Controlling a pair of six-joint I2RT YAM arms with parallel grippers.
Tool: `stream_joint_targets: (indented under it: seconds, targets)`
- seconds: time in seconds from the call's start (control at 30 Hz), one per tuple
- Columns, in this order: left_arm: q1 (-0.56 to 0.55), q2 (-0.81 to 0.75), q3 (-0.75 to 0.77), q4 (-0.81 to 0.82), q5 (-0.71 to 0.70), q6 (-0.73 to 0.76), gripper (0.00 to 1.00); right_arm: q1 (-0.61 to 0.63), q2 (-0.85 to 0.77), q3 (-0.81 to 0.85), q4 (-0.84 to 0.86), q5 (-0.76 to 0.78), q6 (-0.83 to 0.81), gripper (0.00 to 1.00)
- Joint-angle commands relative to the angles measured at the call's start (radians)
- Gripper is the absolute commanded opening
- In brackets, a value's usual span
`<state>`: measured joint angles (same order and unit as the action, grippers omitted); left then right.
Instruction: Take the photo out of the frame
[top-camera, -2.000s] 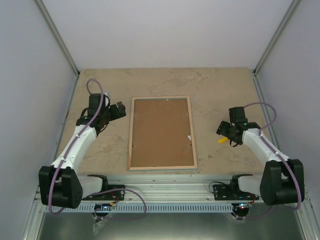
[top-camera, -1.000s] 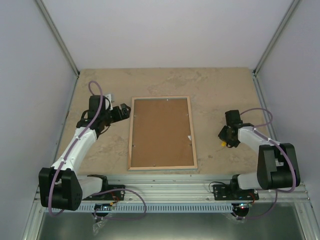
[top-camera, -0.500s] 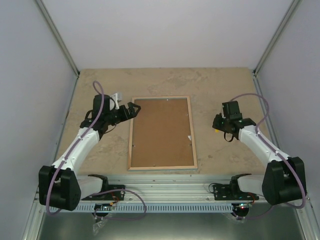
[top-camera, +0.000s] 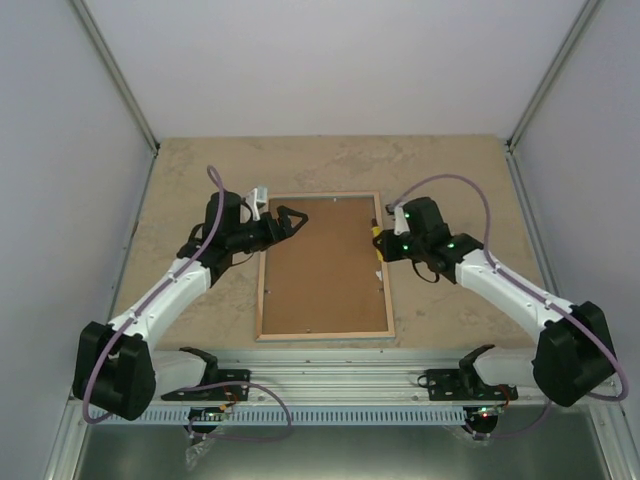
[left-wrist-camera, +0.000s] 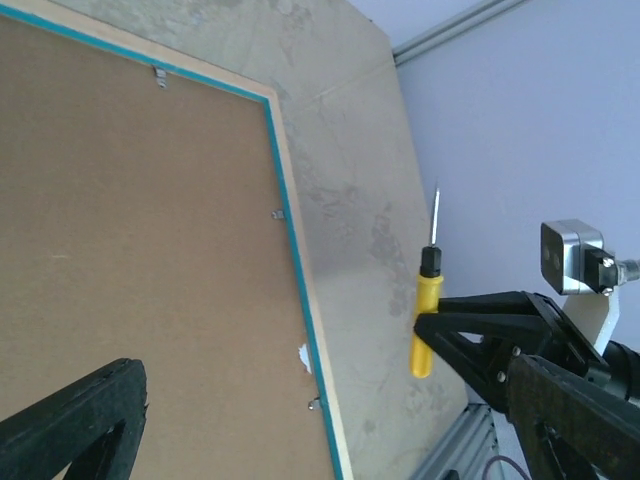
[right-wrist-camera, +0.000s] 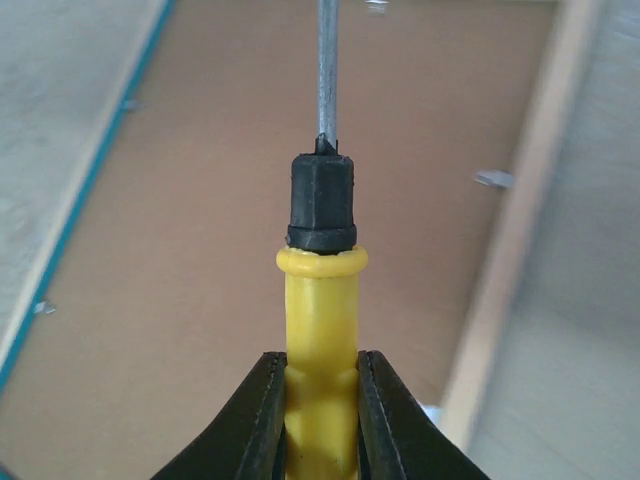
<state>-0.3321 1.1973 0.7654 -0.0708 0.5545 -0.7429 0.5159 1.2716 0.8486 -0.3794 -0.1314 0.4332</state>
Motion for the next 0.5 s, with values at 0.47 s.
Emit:
stream_joint_targets:
  seconds: [0.47]
  targets:
    - [-0.04,0.051,-0.077,0.292,0.13,-0.194,0.87,0.297,0.176,0.152,0.16,-0.1,-0.175,0.01]
